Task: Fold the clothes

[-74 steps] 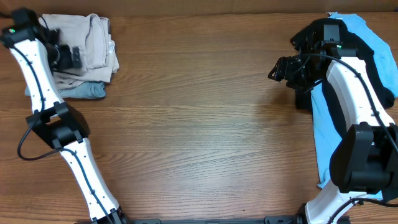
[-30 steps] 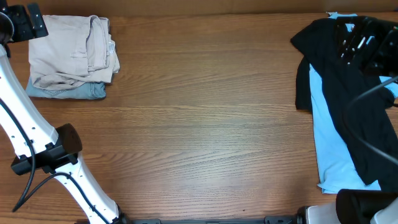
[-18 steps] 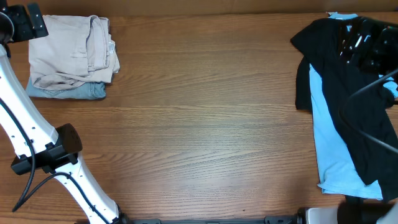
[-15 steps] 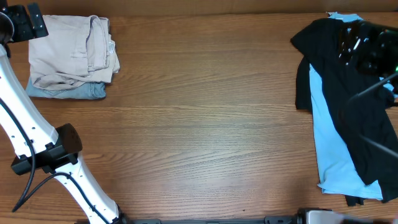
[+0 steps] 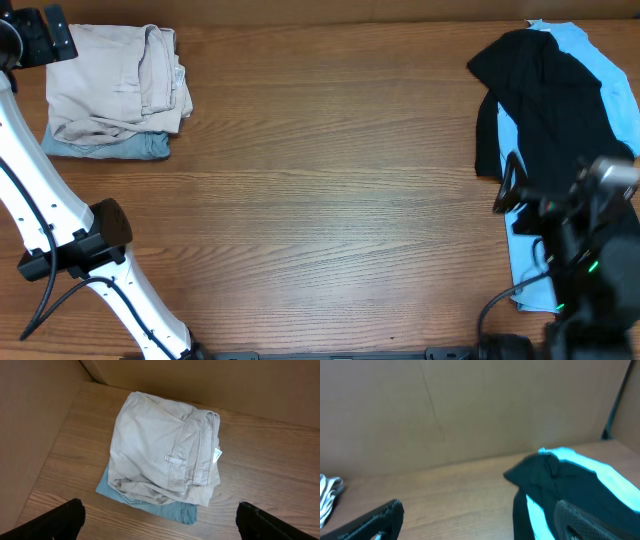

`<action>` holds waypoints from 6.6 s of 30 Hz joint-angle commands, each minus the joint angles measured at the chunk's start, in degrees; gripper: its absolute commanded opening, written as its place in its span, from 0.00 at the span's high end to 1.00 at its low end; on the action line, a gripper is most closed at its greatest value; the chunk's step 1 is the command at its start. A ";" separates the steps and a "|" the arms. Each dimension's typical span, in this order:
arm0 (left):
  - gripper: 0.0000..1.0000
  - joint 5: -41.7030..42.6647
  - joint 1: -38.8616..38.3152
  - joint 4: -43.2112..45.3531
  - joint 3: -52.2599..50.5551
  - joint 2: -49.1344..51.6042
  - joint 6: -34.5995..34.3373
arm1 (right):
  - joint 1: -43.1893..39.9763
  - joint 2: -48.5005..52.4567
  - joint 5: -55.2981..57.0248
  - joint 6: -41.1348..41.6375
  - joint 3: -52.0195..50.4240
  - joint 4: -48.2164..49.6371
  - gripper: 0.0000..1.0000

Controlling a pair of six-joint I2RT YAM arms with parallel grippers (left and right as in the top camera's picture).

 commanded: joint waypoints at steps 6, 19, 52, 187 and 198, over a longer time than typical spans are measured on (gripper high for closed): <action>0.00 0.59 -0.15 0.15 0.07 -0.39 -1.01 | -0.48 -17.14 -3.48 -0.04 -26.53 17.55 0.00; 0.00 0.59 -0.15 0.15 0.07 -0.39 -1.01 | -0.48 -26.21 -3.50 -0.07 -39.45 19.41 0.00; 0.00 0.55 -0.15 0.15 0.07 -0.39 -1.01 | -0.48 -26.21 -3.30 -0.09 -39.58 20.00 0.00; 0.00 -2.21 -21.09 88.85 -176.28 -130.11 -8.92 | -0.48 -26.21 -3.30 -0.09 -39.58 20.00 0.00; 0.00 -2.21 -21.09 88.85 -176.28 -130.11 -8.92 | -0.48 -26.21 -3.30 -0.09 -39.58 20.00 0.00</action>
